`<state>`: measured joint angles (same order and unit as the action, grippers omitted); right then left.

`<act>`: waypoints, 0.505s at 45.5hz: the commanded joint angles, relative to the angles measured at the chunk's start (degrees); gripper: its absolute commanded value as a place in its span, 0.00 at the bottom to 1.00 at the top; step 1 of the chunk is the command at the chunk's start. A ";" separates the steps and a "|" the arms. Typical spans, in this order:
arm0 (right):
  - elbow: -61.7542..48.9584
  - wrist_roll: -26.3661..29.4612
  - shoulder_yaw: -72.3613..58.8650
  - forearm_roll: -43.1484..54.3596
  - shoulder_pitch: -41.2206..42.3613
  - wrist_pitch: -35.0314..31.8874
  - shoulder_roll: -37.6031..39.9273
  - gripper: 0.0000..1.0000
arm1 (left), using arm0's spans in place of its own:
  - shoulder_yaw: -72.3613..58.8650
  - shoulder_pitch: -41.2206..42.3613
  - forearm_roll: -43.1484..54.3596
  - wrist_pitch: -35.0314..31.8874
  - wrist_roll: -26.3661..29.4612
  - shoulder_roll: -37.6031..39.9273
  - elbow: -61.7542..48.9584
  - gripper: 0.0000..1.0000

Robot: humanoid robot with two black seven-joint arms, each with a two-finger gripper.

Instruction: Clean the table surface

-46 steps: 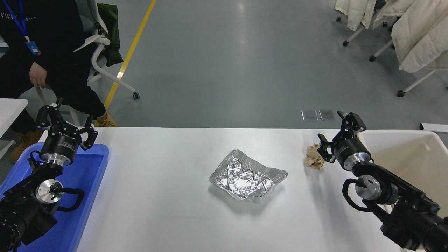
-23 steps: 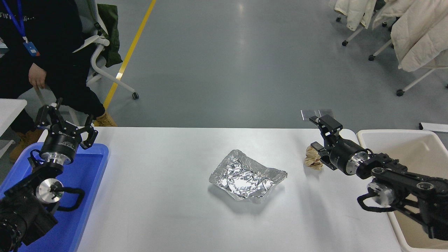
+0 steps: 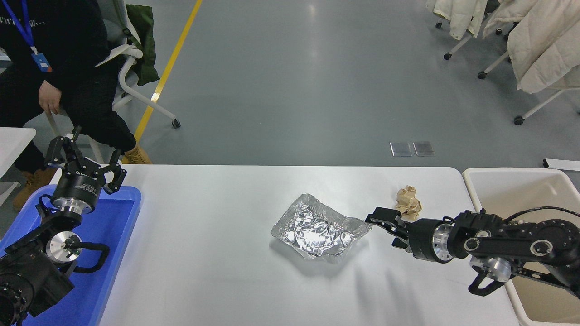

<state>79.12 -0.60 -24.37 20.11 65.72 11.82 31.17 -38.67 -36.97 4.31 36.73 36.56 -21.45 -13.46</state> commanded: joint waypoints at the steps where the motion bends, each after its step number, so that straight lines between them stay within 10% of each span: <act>1: -3.79 4.47 -0.94 -3.15 0.64 -0.05 -8.31 0.99 | 0.00 -0.03 0.00 0.01 0.00 0.00 0.01 1.00; 23: -11.44 5.09 -1.73 -3.85 -1.03 -0.40 -12.62 0.99 | 0.00 0.06 -0.09 0.01 0.00 0.00 -0.08 1.00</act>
<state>71.60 3.96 -25.73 16.19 65.93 11.53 21.31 -38.67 -36.95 4.27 36.73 36.56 -21.45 -13.47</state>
